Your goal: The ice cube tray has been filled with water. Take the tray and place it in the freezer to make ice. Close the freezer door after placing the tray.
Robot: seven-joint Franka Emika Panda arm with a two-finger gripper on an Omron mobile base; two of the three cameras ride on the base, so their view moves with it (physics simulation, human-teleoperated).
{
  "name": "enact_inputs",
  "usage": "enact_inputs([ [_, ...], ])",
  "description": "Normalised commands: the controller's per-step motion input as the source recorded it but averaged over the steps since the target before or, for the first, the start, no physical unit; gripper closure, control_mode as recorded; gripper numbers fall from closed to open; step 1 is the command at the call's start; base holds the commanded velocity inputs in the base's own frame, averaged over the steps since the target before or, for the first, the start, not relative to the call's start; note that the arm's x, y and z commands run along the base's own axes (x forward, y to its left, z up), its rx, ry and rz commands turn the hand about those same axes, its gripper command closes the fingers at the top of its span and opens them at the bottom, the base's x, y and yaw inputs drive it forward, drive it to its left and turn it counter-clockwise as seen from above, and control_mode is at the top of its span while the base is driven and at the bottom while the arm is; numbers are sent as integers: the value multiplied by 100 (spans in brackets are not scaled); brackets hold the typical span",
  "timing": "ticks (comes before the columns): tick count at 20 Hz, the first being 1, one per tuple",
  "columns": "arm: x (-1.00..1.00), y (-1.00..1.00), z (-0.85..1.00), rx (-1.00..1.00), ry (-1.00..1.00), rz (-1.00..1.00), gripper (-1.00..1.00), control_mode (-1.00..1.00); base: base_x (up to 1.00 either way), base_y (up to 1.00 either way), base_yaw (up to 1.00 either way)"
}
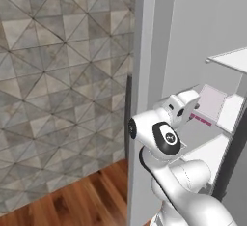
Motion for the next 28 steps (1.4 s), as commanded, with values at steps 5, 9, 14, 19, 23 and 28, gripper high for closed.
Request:
enact_inputs([
  [5, 0, 0, 0, 0, 0, 0, 100, 100, 2, -18, -13],
  [9, 0, 0, 0, 0, 0, 0, 100, 100, 2, -19, -14],
  [14, 0, 0, 0, 0, 0, 0, 100, 100, 27, 0, -12],
  [19, 0, 0, 0, 0, 0, 0, 100, 100, 28, 0, -9],
  [23, 0, 0, 0, 0, 0, 0, 100, 100, 22, -2, -8],
  [28, 0, 0, 0, 0, 0, 0, 100, 100, 18, -12, -7],
])
